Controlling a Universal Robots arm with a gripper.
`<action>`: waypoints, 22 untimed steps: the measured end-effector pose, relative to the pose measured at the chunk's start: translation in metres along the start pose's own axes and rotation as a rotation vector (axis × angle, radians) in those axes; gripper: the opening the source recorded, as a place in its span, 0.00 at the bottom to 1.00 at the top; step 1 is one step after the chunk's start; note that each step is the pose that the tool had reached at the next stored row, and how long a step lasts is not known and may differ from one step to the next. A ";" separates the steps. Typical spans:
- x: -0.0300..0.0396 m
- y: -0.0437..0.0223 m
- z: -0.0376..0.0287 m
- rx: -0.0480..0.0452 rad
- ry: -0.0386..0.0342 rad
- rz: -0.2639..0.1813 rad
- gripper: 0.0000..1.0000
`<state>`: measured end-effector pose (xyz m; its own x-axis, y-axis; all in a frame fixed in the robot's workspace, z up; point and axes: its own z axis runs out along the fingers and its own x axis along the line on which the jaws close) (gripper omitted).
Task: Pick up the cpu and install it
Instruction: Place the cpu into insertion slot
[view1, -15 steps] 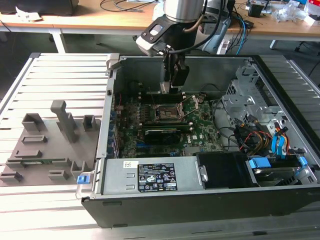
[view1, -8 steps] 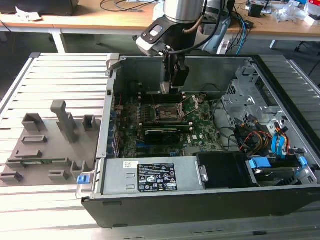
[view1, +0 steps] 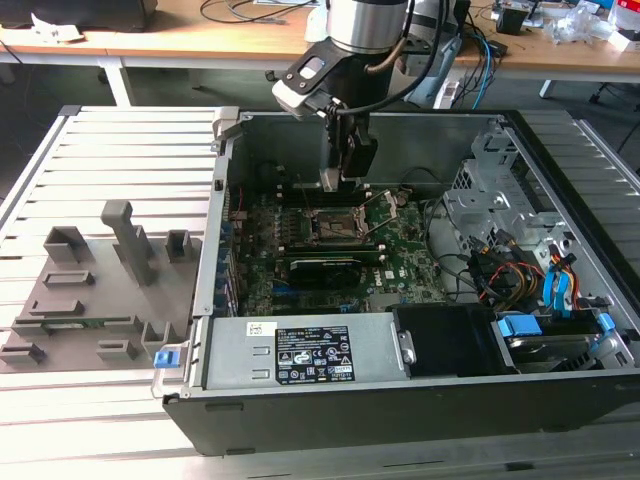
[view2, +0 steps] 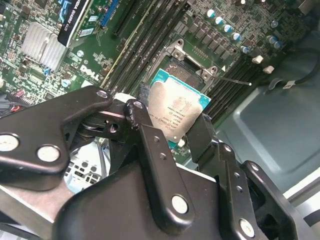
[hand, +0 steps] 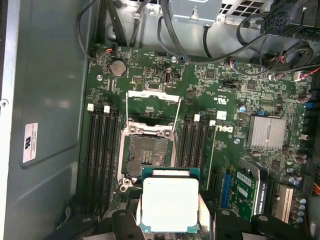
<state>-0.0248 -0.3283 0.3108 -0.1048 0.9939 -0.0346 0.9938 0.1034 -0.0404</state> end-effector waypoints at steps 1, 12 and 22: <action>0.0000 0.0000 0.0004 -0.0001 0.0001 0.000 0.54; 0.0002 0.0003 0.0063 0.0000 0.0002 0.001 0.54; 0.0004 0.0005 0.0121 0.0000 0.0002 0.001 0.54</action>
<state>-0.0248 -0.3283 0.2987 -0.1034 0.9940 -0.0345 0.9940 0.1020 -0.0403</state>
